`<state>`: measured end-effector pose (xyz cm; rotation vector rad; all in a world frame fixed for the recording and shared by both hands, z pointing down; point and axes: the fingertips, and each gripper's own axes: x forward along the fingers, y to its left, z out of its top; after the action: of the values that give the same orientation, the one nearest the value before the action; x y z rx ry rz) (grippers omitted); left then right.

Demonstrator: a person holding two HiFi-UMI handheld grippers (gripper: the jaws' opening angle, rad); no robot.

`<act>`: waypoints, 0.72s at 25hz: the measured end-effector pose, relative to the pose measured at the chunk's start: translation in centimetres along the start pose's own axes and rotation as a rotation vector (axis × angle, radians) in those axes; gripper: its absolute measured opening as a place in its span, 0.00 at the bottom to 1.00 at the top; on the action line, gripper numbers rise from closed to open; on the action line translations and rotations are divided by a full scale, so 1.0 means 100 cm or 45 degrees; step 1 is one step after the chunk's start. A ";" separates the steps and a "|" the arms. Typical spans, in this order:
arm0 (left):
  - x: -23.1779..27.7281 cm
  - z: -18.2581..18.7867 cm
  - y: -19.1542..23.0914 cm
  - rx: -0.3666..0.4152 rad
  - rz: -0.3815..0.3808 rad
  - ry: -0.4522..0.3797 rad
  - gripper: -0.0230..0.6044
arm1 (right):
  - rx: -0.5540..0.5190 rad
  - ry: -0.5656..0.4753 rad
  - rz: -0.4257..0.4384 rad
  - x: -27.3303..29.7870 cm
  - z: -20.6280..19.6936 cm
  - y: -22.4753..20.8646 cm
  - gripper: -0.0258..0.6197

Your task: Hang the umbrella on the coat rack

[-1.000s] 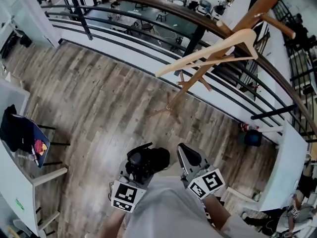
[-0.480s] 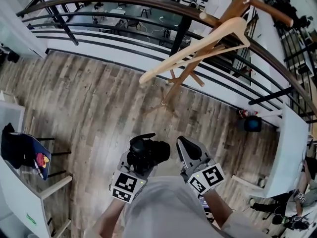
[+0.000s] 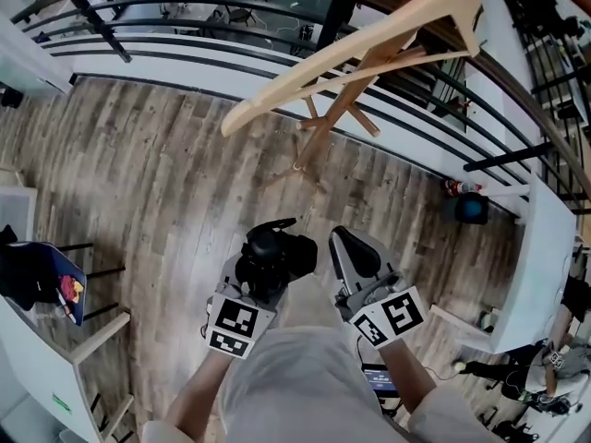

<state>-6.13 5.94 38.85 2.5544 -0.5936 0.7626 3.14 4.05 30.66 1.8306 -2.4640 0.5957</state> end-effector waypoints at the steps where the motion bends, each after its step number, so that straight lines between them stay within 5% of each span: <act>1: 0.005 0.000 0.001 0.000 -0.004 0.000 0.43 | -0.003 0.000 -0.006 0.001 -0.001 -0.004 0.10; 18: 0.068 -0.016 0.019 0.026 -0.005 0.032 0.43 | 0.038 -0.022 -0.024 0.017 -0.033 -0.038 0.10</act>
<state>-2.55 3.28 44.58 2.5597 -0.5755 0.8024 5.43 2.57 35.24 1.8755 -2.4591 0.6220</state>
